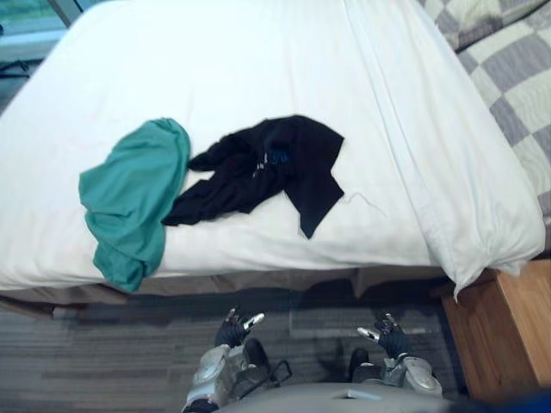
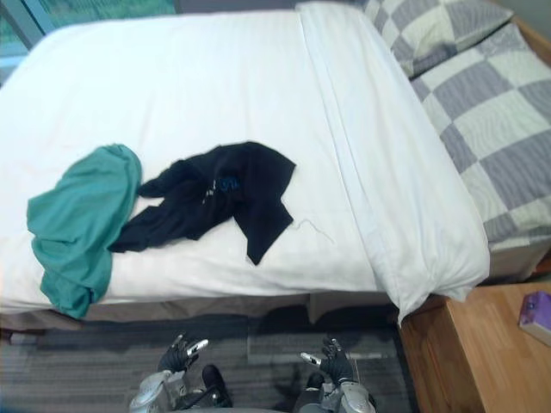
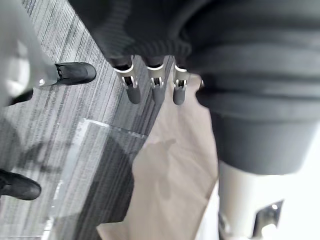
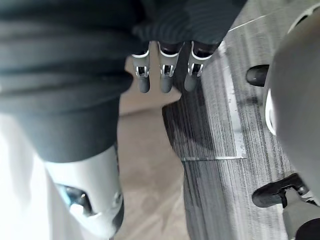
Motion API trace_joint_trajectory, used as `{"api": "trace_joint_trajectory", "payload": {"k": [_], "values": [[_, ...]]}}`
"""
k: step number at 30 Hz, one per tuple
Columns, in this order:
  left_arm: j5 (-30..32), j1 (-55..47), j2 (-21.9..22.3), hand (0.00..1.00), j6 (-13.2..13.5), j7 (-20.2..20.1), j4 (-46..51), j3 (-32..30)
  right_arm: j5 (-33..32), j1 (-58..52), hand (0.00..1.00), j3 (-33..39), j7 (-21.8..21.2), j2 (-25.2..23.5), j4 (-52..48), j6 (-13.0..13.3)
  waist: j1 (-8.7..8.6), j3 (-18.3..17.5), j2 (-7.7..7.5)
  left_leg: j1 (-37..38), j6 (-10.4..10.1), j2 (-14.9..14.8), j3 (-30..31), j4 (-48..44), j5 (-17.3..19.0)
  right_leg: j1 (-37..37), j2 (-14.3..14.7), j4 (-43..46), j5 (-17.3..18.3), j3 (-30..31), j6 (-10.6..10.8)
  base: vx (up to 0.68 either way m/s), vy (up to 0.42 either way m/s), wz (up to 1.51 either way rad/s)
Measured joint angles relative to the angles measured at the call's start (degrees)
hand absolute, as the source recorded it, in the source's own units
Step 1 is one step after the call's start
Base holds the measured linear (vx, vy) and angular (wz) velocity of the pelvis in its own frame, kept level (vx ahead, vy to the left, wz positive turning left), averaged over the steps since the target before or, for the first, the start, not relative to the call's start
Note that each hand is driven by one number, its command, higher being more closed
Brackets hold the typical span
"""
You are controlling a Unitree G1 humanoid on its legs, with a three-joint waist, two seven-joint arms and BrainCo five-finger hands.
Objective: Tidy the bed and pick cloth on bed and put in laundry
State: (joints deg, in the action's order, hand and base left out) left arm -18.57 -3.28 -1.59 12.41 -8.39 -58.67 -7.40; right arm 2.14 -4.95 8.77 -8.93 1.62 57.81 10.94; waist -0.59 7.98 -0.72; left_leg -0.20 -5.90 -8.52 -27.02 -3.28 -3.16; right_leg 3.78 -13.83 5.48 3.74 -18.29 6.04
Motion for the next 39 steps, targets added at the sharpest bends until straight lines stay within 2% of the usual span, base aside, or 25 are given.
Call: {"api": "trace_joint_trajectory", "payload": {"k": [4, 6, 8, 9, 10, 11, 12, 13, 14, 15, 16, 17, 18, 20, 21, 22, 23, 24, 26, 27, 29, 32, 35, 37, 39], "values": [[-0.06, -1.26, -0.65, 0.00, 1.81, -0.01, -0.09, 0.09, 1.55, 0.57, 0.00, -0.44, -0.49, 1.46, 0.74, -2.53, 0.03, -0.29, 0.49, -1.79, 0.05, -0.59, 3.86, -7.80, 4.58, 1.89, -1.43, 1.00, 1.97, -0.05, 1.14, -0.03, 0.086, 0.20], [-0.04, -2.26, -1.63, 0.00, 2.00, -0.08, -0.92, -0.58, 1.74, 0.59, 0.00, 0.49, -1.07, 1.44, 0.96, -2.60, -0.16, -0.43, 0.06, -1.75, 0.70, -0.24, 4.26, -6.25, 4.53, 1.66, -2.61, 2.53, 3.14, -0.75, 1.79, -0.08, 0.037, 0.25], [-0.05, -2.79, -1.09, 0.00, 2.08, -0.58, -1.28, -5.26, 2.38, 0.53, 0.00, 3.26, -1.27, 0.62, 1.25, -2.40, -0.24, 0.23, -1.15, -2.73, 2.03, -1.04, 3.86, -9.37, 6.54, 1.59, -3.76, 3.99, 3.91, -1.67, 1.67, -0.12, 0.040, 0.18], [-0.17, -3.51, -0.88, 0.00, 2.13, -0.70, -1.27, -6.85, 2.76, 0.48, 0.00, 4.46, -1.27, 0.84, 1.46, -2.39, -0.24, 0.37, -1.41, -4.28, 3.17, -3.01, 4.33, -14.91, 8.59, 1.22, -4.27, 5.05, 4.35, -1.81, 1.68, -0.13, 0.051, 0.09], [-0.91, -4.12, -0.90, 0.00, 3.04, -1.90, -1.15, -8.43, 2.71, 0.02, 0.00, 5.17, -1.37, 1.63, 1.70, -2.22, -0.13, 0.29, -1.51, -5.81, 3.43, -7.38, 5.40, -22.22, 10.56, 0.90, -4.82, 6.63, 4.95, -2.03, 2.45, -0.12, 0.079, 0.07], [-1.37, -4.34, -0.87, 0.00, 3.67, -2.87, -1.11, -8.53, 2.60, -0.32, 0.00, 5.47, -1.44, 1.97, 1.67, -2.07, -0.16, 0.28, -1.47, -6.09, 3.02, -9.85, 5.90, -24.34, 11.07, 0.66, -5.25, 7.61, 5.29, -2.18, 3.58, -0.08, 0.197, 0.15], [-2.39, -4.31, -0.79, 0.00, 4.57, -3.61, -1.07, -8.47, 2.56, -0.65, 0.00, 6.26, -1.46, 2.09, 1.65, -1.70, -0.24, 0.24, -1.34, -6.02, 2.15, -12.48, 6.46, -25.11, 11.41, 0.38, -5.90, 8.92, 5.61, -2.46, 4.54, -0.05, 0.347, 0.35], [-4.19, -4.17, -0.72, 0.00, 5.31, -5.91, -0.39, -7.91, 2.46, -1.87, 0.00, 6.49, -1.44, 2.30, 1.73, -1.60, -0.13, 0.17, -1.43, -5.78, -2.29, -14.09, 7.08, -24.94, 11.72, -0.73, -7.77, 11.33, 6.20, -2.20, 6.35, -0.04, 0.416, 0.38], [-5.08, -4.20, -0.77, 0.00, 5.35, -6.83, 0.00, -7.56, 2.46, -2.21, 0.00, 6.51, -1.40, 2.37, 1.81, -1.63, -0.07, 0.12, -1.50, -5.63, -4.40, -14.16, 7.06, -24.85, 11.73, -1.32, -8.87, 12.18, 6.25, -2.04, 7.12, -0.02, 0.533, 0.42], [-5.90, -3.63, -2.14, 0.00, 5.39, -8.23, 0.55, -6.13, 2.45, -2.11, 0.00, 7.41, -0.91, 1.47, 2.50, -1.24, 0.13, 0.67, -2.62, -6.23, -6.68, -11.90, 6.82, -26.78, 15.30, -2.02, -12.52, 13.01, 5.67, -1.75, 7.14, 0.00, 0.555, 0.23], [-6.17, -3.01, -2.92, 0.00, 4.75, -8.86, 0.06, -4.80, 2.19, -1.53, 0.00, 9.53, -0.30, 1.45, 3.81, -0.79, 0.00, 1.24, -3.20, -7.79, -4.58, -9.50, 6.93, -30.47, 19.45, -1.19, -14.47, 11.64, 0.53, -2.50, 3.41, 0.01, 0.562, 0.17], [-5.71, -2.69, -3.05, 0.00, 4.26, -8.75, -0.45, -4.32, 1.39, -1.20, 0.00, 10.03, -0.24, 1.72, 4.18, -0.64, 0.18, 1.06, -2.72, -8.33, -3.62, -9.37, 6.65, -31.44, 20.46, -1.47, -14.77, 11.12, -2.01, -3.21, 0.25, 0.00, 0.592, -0.13], [-4.71, -2.77, -3.38, 0.00, 3.53, -8.73, -1.33, -3.19, 0.20, -0.04, 0.00, 9.74, -0.87, 2.34, 5.83, -0.85, 0.91, 0.79, -1.23, -8.14, -1.60, -9.45, 3.81, -31.08, 21.11, -2.80, -14.52, 10.40, -6.72, -3.71, -5.50, 0.02, 0.619, -0.37], [-1.33, -2.87, -4.24, 0.00, 2.73, -7.74, -1.32, -0.75, 0.78, 1.08, 0.00, 7.81, -2.56, 2.70, 6.63, -0.79, 0.94, 0.39, -1.54, -5.22, 0.13, -7.51, 2.15, -25.20, 19.32, -4.56, -10.80, 12.24, -4.48, -3.67, -1.38, 0.06, 0.557, -0.28], [1.16, -2.31, -4.87, 0.00, 2.29, -7.18, -1.33, 1.64, 1.64, 1.24, 0.00, 6.53, -3.69, 2.53, 6.66, 0.29, -0.05, 0.19, -1.70, -3.07, 1.25, -5.33, 1.85, -18.03, 15.96, -4.71, -6.04, 12.51, -1.87, -3.35, 0.84, 0.08, 0.419, 0.31], [3.26, -0.89, -5.36, 0.00, 1.95, -7.20, -1.23, 4.54, 1.51, 1.51, 0.00, 5.74, -4.33, 2.52, 6.15, 1.55, -0.90, 0.12, -1.57, -0.97, 2.57, -2.45, 2.32, -8.99, 11.27, -5.96, 0.30, 12.11, 0.86, -0.96, 1.25, 0.08, 0.379, 0.45], [3.85, -0.32, -5.42, 0.00, 1.84, -7.28, -1.22, 5.31, 1.46, 1.50, 0.00, 5.16, -4.38, 2.59, 5.98, 1.95, -1.35, 0.08, -1.53, -0.66, 3.01, -1.55, 2.53, -6.55, 9.79, -6.50, 2.32, 11.69, 1.65, 0.04, 1.48, 0.10, 0.307, 0.72], [4.73, 1.32, -5.45, 0.00, 1.34, -7.43, -1.24, 6.41, 1.45, 1.18, 0.00, 2.85, -4.54, 2.86, 5.30, 2.77, -2.33, 0.04, -1.63, -0.74, 4.20, 0.83, 3.58, -1.54, 6.96, -7.50, 7.67, 8.85, 2.60, 2.78, 0.61, 0.09, 0.219, 0.64], [6.43, 2.76, -4.76, 0.00, -0.44, -7.24, -1.25, 7.06, 0.17, 0.63, 0.00, -0.17, -5.15, 3.20, 5.07, 4.65, -2.74, -0.01, -2.17, -0.83, 5.37, 4.69, 4.95, 1.34, 5.55, -6.42, 11.80, 0.68, 3.46, 6.31, -1.71, 0.09, 0.145, 0.63], [7.87, 3.10, -3.36, 0.00, -1.60, -6.25, -1.40, 6.94, -1.82, 0.76, 0.00, -1.15, -6.31, 3.51, 5.04, 5.85, -3.00, 0.06, -1.90, -0.92, 5.58, 6.16, 5.57, 1.63, 5.42, -4.21, 11.61, -2.73, 2.59, 7.29, -3.94, 0.08, 0.081, 0.34], [10.62, 3.12, -2.45, 0.00, -2.52, -4.19, -1.39, 6.91, -5.88, 0.77, 0.00, -2.01, -7.65, 3.94, 4.96, 7.63, -2.71, 0.65, -0.82, -0.97, 5.83, 6.69, 5.52, 1.69, 5.16, -4.69, 11.46, -1.36, 2.76, 10.46, -4.08, 0.09, 0.102, 0.16], [10.98, 3.71, -1.72, 0.00, -2.87, -0.21, -1.25, 7.04, -8.67, 1.08, 0.00, -4.58, -7.72, 1.46, 2.92, 8.53, -1.86, 1.05, -1.20, -4.31, 5.79, 5.48, 3.66, -4.31, 5.90, -7.32, 10.61, 2.93, 3.09, 10.63, -4.54, 0.03, 0.015, 0.11], [7.53, 4.21, 0.06, 0.00, -0.04, 1.39, -0.57, 7.14, -8.74, 1.69, 0.00, -7.18, -5.91, 1.44, -0.69, 8.27, -1.90, 2.72, -0.60, -11.33, 7.76, 1.91, 2.80, -23.64, 9.71, -8.12, 9.40, 10.39, 7.82, 9.51, -5.67, -0.06, -0.028, 0.32], [5.36, 4.10, 1.50, 0.00, 1.93, 1.35, 0.64, 7.17, -8.77, 1.92, 0.00, -8.79, -2.51, 1.45, -2.67, 6.28, -2.06, 3.99, 0.22, -15.82, 7.29, 0.42, 5.99, -34.86, 11.26, -7.65, 7.71, 13.76, 12.01, 8.93, -5.50, -0.09, 0.077, 0.22], [4.97, 3.73, 1.57, 0.00, 2.38, 1.24, 0.62, 6.79, -9.74, 2.21, 0.00, -7.98, -1.58, 1.12, -2.89, 5.63, -1.63, 3.61, 1.01, -14.19, 7.20, -1.33, 6.51, -31.46, 14.96, -8.97, 7.38, 15.28, 12.53, 9.83, -5.07, -0.11, 0.132, -0.20]]}}
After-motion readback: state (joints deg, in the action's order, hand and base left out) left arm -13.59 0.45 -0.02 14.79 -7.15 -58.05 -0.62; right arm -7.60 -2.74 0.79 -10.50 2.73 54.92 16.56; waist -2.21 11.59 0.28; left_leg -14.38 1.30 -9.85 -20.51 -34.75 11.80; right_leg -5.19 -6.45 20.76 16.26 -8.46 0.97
